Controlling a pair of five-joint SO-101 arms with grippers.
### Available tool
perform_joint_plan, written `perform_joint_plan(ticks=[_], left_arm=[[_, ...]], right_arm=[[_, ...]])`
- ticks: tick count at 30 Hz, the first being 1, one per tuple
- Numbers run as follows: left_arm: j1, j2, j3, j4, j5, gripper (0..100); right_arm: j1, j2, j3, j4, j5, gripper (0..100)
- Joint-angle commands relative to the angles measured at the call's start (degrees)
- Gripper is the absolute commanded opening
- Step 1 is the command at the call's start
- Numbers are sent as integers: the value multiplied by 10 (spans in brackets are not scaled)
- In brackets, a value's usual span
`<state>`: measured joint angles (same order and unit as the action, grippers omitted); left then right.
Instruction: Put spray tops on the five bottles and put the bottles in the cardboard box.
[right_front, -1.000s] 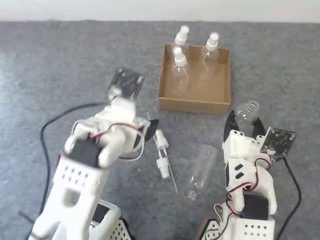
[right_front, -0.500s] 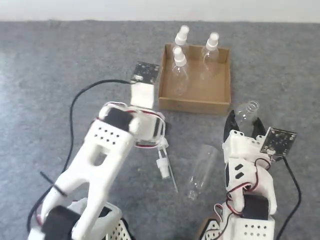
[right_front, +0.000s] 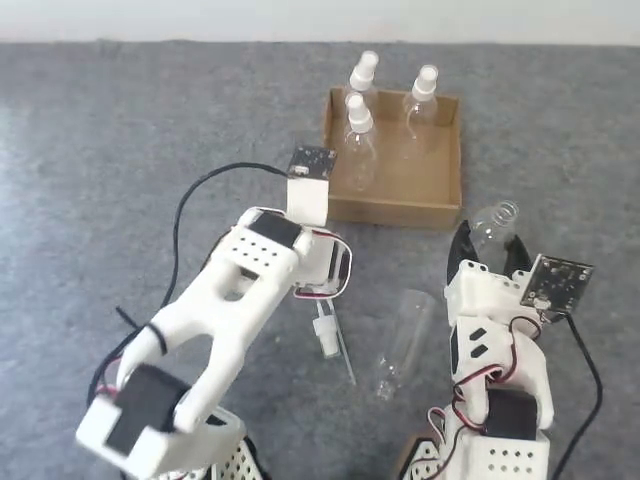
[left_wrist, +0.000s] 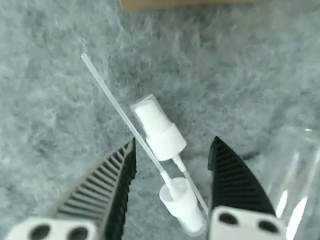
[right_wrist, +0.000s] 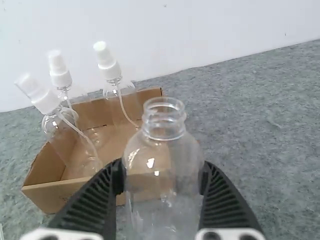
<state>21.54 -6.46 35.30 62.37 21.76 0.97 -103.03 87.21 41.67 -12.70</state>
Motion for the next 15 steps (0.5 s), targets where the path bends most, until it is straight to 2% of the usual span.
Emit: perform_joint_plan(ticks=[1, 6, 11, 15], left_arm=[[0, 21, -45, -13, 8, 218], [-6, 44, -47, -13, 6, 217], [-56, 57, -47, -26, 5, 215], [-84, 66, -47, -35, 4, 139]], right_arm=[[3, -10, -7, -10, -4, 61], [3, -10, -7, -9, -4, 61], [3, -10, -7, -9, -4, 61], [3, -10, -7, -9, -4, 61]])
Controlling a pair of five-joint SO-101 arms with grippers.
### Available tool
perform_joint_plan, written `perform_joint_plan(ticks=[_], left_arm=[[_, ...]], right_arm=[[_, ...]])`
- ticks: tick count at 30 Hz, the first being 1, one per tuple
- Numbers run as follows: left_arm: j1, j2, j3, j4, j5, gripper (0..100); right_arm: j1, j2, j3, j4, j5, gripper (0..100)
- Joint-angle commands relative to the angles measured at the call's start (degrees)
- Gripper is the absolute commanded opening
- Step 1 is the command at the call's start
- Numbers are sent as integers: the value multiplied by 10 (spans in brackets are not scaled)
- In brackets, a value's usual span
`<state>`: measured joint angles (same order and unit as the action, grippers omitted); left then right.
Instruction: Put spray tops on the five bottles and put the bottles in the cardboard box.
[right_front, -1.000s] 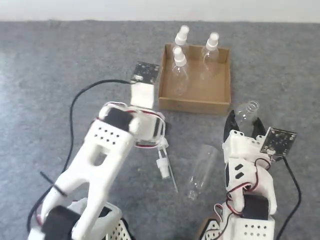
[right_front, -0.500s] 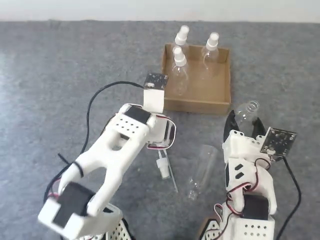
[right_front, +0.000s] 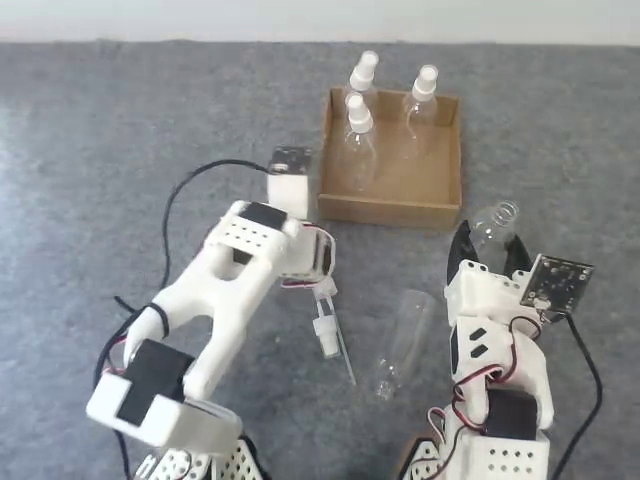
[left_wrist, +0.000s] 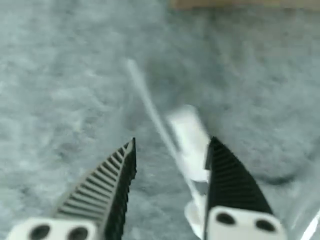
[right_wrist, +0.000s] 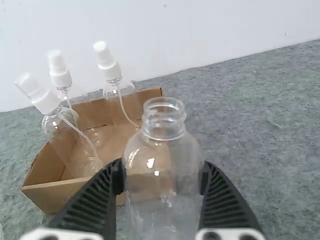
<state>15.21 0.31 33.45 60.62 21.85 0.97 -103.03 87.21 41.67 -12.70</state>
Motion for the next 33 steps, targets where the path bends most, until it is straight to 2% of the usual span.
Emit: perform_joint_plan(ticks=[1, 7, 16, 23, 28, 33], left_arm=[[-23, -1, -29, -18, 4, 122], [-21, -8, -30, -15, -19, 108], [-18, -53, -44, -12, -17, 111], [-18, -55, -36, -15, 28, 271], [14, -55, -12, -21, 28, 271], [33, -34, 25, -80, 28, 271]], right_arm=[[3, -10, -7, -9, -4, 61], [3, -10, -7, -9, -4, 61], [3, -10, -7, -12, -4, 61], [3, -10, -7, -13, -4, 61], [3, -10, -7, -13, -4, 61], [3, -10, -7, -13, -4, 61]])
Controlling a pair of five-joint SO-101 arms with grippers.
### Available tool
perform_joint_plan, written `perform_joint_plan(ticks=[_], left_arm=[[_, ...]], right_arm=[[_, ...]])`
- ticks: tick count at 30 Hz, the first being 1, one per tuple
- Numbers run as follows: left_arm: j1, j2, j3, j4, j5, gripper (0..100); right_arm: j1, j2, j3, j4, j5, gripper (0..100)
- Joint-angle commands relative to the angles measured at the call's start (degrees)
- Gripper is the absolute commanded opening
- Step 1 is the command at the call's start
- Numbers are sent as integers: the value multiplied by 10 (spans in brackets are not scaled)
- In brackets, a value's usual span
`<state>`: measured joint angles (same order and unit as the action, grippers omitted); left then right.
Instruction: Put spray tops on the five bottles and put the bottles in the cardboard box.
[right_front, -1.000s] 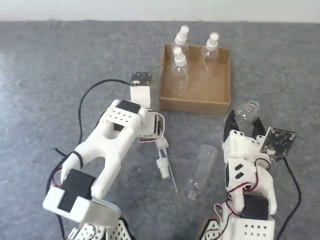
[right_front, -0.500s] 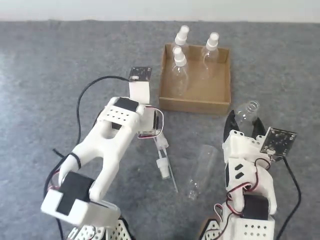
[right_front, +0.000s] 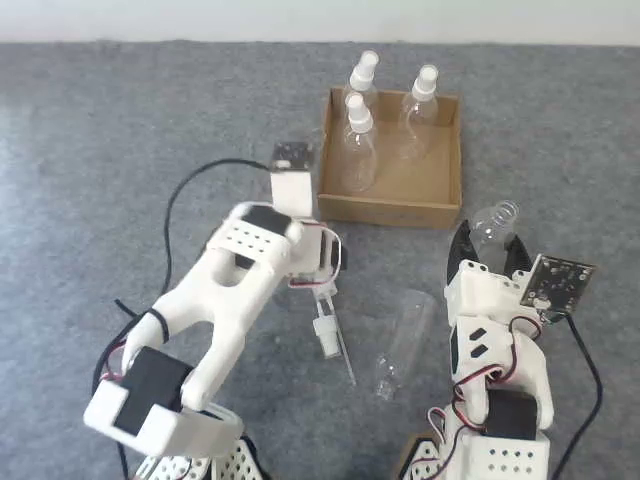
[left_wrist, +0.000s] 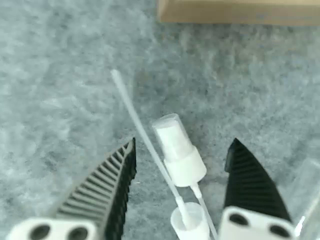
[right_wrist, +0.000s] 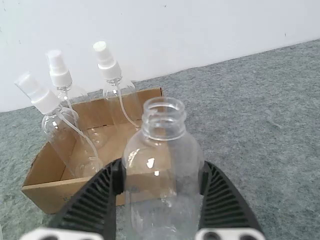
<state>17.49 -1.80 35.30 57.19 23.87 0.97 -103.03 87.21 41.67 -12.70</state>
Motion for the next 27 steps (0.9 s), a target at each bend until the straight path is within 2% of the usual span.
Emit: perform_joint_plan(ticks=[1, 4, 9, 20, 27], left_arm=[[7, -1, 7, -48, 8, 269], [6, 42, -11, -44, 5, 229], [-7, 105, -83, 15, 4, 167], [-73, 139, -143, 75, 4, 163], [-68, 139, -143, 86, -26, 164]], right_arm=[[3, -10, -7, -13, -4, 61], [3, -10, -7, -13, -4, 61], [3, -10, -7, -12, -4, 61], [4, -10, -7, -12, -4, 61], [5, -10, -7, -12, -4, 61]])
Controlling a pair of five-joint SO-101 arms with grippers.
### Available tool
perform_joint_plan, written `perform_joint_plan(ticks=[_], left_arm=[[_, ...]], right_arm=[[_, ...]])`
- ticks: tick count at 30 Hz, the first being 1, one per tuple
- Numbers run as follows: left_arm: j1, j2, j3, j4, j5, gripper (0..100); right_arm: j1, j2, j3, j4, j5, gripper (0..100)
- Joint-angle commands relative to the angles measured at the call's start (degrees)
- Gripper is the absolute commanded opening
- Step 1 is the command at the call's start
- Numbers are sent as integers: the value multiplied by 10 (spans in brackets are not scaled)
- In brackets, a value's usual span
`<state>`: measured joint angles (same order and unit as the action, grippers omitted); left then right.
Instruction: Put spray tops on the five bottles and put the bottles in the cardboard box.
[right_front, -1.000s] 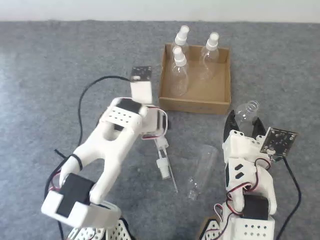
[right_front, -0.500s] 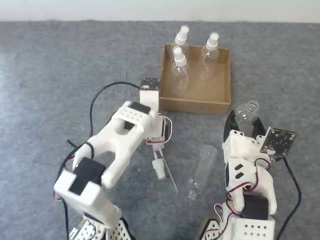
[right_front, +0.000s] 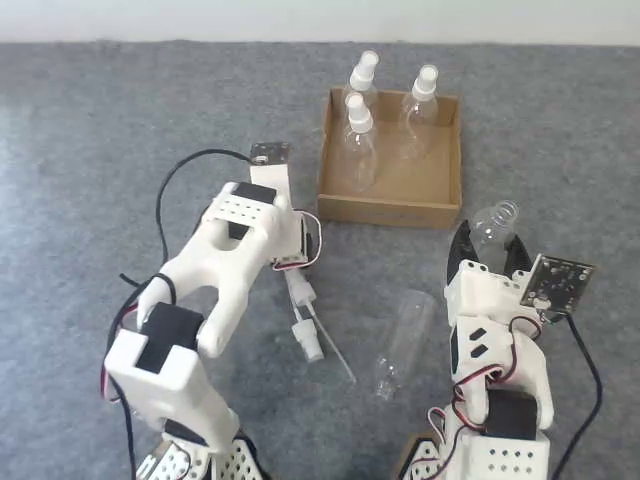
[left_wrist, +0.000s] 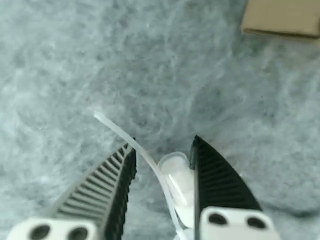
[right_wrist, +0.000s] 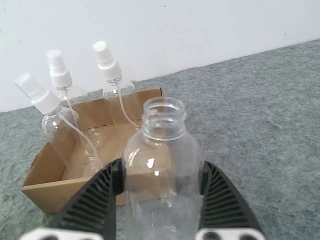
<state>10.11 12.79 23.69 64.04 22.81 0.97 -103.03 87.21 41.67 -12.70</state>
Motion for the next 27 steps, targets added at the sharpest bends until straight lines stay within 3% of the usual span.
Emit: perform_joint_plan(ticks=[1, 9, 15, 22, 27], left_arm=[[12, -8, -28, 25, -17, 165], [73, -4, -26, 49, -18, 167], [74, -1, -23, 46, -18, 152], [60, -8, -27, 36, -49, 13], [40, -29, -33, 49, -54, 13]], right_arm=[[5, -10, -7, -12, -4, 61], [5, -10, -7, -12, -4, 61], [4, -10, -7, -12, -4, 61], [4, -10, -7, -12, -4, 61], [4, -10, -7, -12, -4, 61]])
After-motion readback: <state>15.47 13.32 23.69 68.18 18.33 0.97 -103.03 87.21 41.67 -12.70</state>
